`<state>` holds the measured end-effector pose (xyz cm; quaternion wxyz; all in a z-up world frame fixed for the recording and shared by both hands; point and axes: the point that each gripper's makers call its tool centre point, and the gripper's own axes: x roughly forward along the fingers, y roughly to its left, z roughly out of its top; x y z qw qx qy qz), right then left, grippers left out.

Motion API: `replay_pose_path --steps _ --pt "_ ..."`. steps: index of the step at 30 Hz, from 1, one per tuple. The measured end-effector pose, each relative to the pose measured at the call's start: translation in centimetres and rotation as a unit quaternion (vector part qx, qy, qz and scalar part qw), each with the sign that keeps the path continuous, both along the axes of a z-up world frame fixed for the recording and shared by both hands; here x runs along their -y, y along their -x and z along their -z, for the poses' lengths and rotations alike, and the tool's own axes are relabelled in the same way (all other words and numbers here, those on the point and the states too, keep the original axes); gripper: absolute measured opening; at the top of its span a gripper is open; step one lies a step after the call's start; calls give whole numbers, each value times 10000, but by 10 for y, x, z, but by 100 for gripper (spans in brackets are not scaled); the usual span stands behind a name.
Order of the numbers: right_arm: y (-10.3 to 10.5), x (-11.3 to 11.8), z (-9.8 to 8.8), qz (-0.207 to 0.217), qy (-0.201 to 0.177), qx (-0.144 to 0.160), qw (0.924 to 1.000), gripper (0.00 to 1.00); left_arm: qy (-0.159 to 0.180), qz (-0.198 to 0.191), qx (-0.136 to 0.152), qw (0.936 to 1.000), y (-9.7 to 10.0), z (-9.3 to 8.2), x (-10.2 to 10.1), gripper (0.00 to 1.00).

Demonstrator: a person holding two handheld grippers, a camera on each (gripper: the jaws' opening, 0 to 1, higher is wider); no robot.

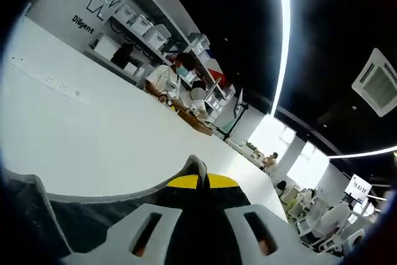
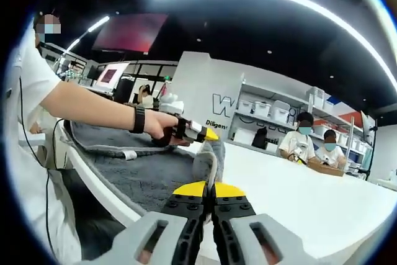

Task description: Open the folded towel by lifting each exposed corner and separating the folded layers until the towel lies flat within the target outline without major curled edges

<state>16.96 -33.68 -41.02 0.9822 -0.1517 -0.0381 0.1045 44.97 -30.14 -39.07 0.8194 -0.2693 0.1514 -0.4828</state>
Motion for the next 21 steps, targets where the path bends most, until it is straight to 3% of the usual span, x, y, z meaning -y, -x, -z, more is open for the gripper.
replay_pose_path --steps 10,17,21 --pt "-1 12 11 93 -165 -119 9997 0 -52 44 -134 9999 20 18 13 1" --pt "-4 15 23 81 -284 -288 9991 0 -119 43 -191 9997 19 24 20 1" --pt "-10 16 33 134 -155 -487 9986 0 -85 65 -247 9996 14 25 22 1"
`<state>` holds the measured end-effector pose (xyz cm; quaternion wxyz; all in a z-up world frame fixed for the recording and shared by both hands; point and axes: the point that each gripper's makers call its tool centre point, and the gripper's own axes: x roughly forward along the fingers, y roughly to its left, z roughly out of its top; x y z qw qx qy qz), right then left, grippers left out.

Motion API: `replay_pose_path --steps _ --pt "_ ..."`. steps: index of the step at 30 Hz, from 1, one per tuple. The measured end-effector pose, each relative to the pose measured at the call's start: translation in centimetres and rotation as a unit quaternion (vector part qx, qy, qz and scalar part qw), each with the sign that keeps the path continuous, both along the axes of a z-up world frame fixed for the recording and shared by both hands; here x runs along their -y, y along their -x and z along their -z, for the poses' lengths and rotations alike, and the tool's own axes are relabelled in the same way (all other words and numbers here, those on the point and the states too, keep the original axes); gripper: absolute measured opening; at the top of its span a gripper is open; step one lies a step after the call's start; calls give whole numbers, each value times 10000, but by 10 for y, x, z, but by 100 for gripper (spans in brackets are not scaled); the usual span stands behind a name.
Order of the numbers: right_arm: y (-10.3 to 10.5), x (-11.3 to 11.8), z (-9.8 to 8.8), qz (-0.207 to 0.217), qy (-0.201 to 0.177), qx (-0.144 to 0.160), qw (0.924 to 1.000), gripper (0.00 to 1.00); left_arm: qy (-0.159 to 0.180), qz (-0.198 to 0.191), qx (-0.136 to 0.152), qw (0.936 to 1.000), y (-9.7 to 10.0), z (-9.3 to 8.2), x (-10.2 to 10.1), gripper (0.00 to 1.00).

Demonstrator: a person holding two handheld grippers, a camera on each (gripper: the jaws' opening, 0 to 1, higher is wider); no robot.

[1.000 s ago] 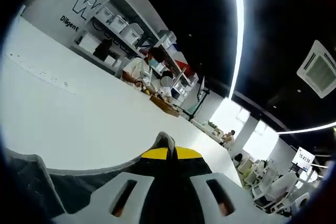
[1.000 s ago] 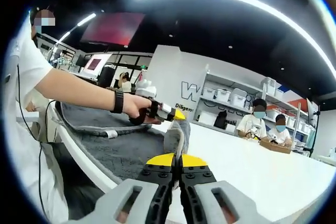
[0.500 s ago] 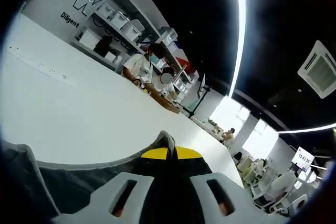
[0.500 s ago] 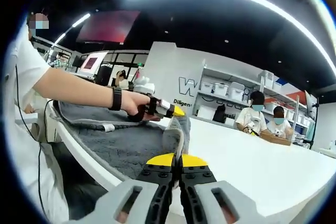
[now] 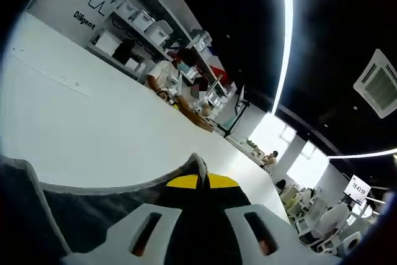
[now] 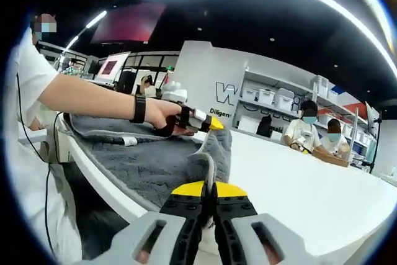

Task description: Open the folded towel by lifting each exposed corner and separating the folded layers until the towel lies flat within the target outline without major curled edges

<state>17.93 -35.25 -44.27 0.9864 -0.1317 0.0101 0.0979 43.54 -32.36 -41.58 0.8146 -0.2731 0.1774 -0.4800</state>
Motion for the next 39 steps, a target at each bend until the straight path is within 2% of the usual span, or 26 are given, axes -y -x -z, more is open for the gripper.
replay_pose_path --steps 3,8,15,17,20,27,31,39 --pt "-1 -1 4 -46 -23 -92 9999 1 -42 0 -10 10000 -1 3 0 1" --pt "-4 -7 -3 -190 13 -52 9998 7 -48 20 3 10000 -1 4 0 1" --pt "-9 -14 -15 -282 108 58 9995 6 -65 26 -7 10000 -3 4 -2 1" --pt "-9 -15 -19 -313 125 101 9994 1 -74 15 -19 10000 -4 5 -1 1" --pt "-8 -11 -27 -228 113 316 9992 0 -72 -11 -52 10000 -5 5 -2 1" --pt "-1 2 -31 -45 -54 429 9991 0 -140 39 -234 9996 -10 7 1 1" --pt "1 8 -30 42 -155 452 9988 0 -99 49 -330 9994 -11 6 1 1" --pt "4 21 -23 269 -201 413 9986 0 20 110 -251 9996 -12 -6 9 1"
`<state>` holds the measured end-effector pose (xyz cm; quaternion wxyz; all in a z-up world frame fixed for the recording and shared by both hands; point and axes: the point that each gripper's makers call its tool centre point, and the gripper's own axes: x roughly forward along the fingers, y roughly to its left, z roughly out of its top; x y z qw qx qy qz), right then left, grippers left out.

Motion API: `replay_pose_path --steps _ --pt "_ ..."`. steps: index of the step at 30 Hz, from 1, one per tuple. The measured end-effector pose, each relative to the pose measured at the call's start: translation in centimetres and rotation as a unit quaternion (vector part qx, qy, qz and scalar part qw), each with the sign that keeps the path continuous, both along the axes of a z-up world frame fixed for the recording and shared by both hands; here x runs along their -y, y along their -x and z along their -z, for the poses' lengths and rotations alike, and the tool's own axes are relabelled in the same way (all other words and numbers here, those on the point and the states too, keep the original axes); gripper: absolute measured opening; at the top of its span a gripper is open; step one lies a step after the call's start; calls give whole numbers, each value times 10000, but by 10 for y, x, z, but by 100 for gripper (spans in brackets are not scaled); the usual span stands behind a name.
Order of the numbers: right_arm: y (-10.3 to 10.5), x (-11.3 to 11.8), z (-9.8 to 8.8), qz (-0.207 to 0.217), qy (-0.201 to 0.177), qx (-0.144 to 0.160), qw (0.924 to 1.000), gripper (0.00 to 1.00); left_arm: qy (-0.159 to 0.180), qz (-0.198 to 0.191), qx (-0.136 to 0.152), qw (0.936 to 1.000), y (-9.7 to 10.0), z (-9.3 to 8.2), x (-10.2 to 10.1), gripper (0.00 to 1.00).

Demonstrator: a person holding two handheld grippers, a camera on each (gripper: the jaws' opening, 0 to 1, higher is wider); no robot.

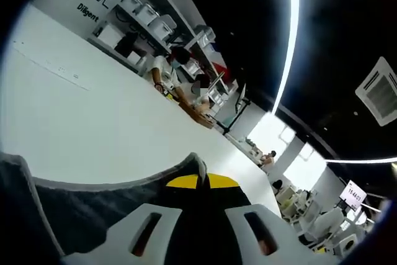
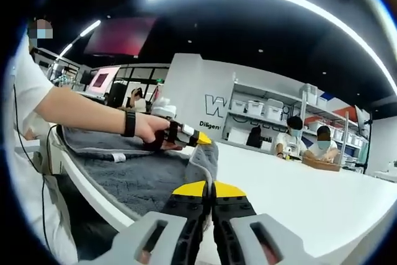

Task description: Open the folded towel by lifting each exposed corner and separating the folded layers until the towel lies flat within the target outline without major curled edges

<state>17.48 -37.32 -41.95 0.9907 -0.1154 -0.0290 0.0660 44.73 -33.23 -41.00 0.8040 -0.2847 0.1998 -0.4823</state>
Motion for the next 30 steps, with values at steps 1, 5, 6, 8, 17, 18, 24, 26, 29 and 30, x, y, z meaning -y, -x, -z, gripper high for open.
replay_pose_path --steps 1,5,6,8,17,18,24,26,29,30 --pt "0 1 0 23 12 -5 10000 0 33 -7 -4 10000 0 -1 1 1" --pt "3 6 2 67 -56 13 10000 0 134 17 20 9999 -3 -7 6 1" --pt "3 6 2 77 -58 13 10000 0 149 25 10 9999 -2 -7 7 1" --pt "4 8 3 128 -37 13 9999 0 224 65 -7 9997 -1 -9 9 1" --pt "7 10 10 143 34 -91 9999 0 224 127 -85 9996 -2 -10 22 1" --pt "7 10 11 154 74 -111 9998 0 227 125 -116 9996 -2 -9 23 1" --pt "10 14 9 229 90 -74 9997 0 285 152 -258 9991 -1 -10 29 1" --pt "10 15 9 262 59 -52 9996 0 331 159 -299 9989 -2 -10 31 1" --pt "10 18 12 310 -14 -104 9995 0 408 179 -356 9984 -1 -11 36 1" --pt "10 19 13 330 -6 -118 9994 0 415 170 -361 9983 -1 -9 37 1"
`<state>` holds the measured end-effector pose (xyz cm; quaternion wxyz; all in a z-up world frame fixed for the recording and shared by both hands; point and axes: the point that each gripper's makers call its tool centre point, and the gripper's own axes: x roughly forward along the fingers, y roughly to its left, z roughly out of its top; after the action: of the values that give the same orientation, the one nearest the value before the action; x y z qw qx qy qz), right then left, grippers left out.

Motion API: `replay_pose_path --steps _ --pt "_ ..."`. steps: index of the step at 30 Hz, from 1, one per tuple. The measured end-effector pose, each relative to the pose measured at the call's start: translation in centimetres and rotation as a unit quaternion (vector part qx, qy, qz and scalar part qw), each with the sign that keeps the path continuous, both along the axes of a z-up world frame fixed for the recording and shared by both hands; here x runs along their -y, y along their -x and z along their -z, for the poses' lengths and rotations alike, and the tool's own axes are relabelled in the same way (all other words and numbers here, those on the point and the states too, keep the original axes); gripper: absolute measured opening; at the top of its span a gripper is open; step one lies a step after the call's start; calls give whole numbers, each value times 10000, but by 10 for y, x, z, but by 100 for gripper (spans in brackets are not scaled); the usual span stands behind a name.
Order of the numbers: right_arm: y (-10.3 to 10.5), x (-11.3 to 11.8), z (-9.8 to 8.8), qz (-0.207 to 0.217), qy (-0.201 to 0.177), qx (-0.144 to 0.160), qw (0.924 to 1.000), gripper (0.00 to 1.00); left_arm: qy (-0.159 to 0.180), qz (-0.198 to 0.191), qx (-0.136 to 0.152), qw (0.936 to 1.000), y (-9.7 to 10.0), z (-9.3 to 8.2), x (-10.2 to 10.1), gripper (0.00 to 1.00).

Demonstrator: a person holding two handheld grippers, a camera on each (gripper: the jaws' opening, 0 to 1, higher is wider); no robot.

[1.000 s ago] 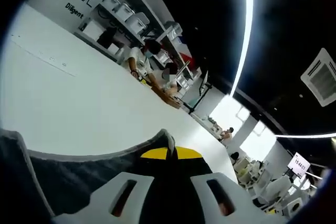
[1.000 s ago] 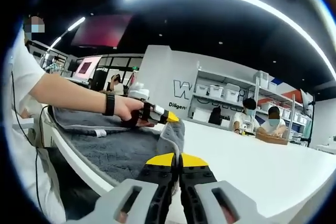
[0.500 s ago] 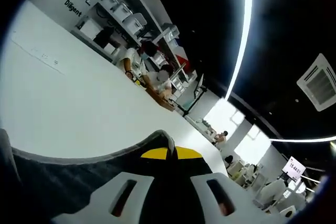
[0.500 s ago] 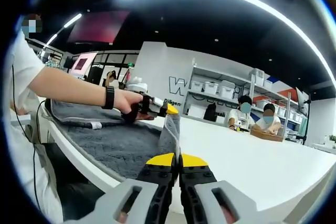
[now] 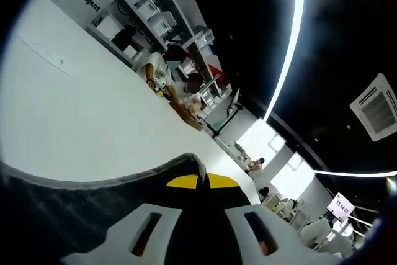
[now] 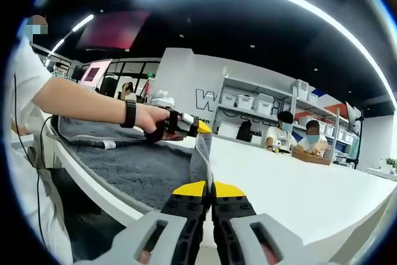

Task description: Open the folded towel by lifting each exposed corner and separating the folded layers until the towel lies flat within the target outline without major curled edges

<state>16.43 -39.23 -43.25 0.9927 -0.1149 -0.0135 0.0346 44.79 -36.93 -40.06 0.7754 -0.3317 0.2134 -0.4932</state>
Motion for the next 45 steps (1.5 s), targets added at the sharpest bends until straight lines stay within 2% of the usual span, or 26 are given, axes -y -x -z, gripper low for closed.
replay_pose_path --steps 9,16,26,32,37,41,45 --pt "1 7 7 101 -142 -85 9998 0 71 11 -57 10000 3 0 6 1" --pt "1 12 9 178 -215 -122 9995 0 190 27 -307 9993 7 8 13 3" --pt "1 19 18 241 -325 -280 9988 0 273 281 -434 9983 18 8 29 10" --pt "1 24 20 325 -284 -362 9984 1 292 226 -290 9989 17 5 33 10" --pt "2 34 20 560 -307 -351 9973 5 394 298 -375 9981 18 5 37 15" --pt "3 41 20 709 -228 -378 9965 6 443 188 -300 9984 15 4 38 12" --pt "5 44 21 810 -167 -420 9957 6 416 238 -267 9985 20 6 42 18"
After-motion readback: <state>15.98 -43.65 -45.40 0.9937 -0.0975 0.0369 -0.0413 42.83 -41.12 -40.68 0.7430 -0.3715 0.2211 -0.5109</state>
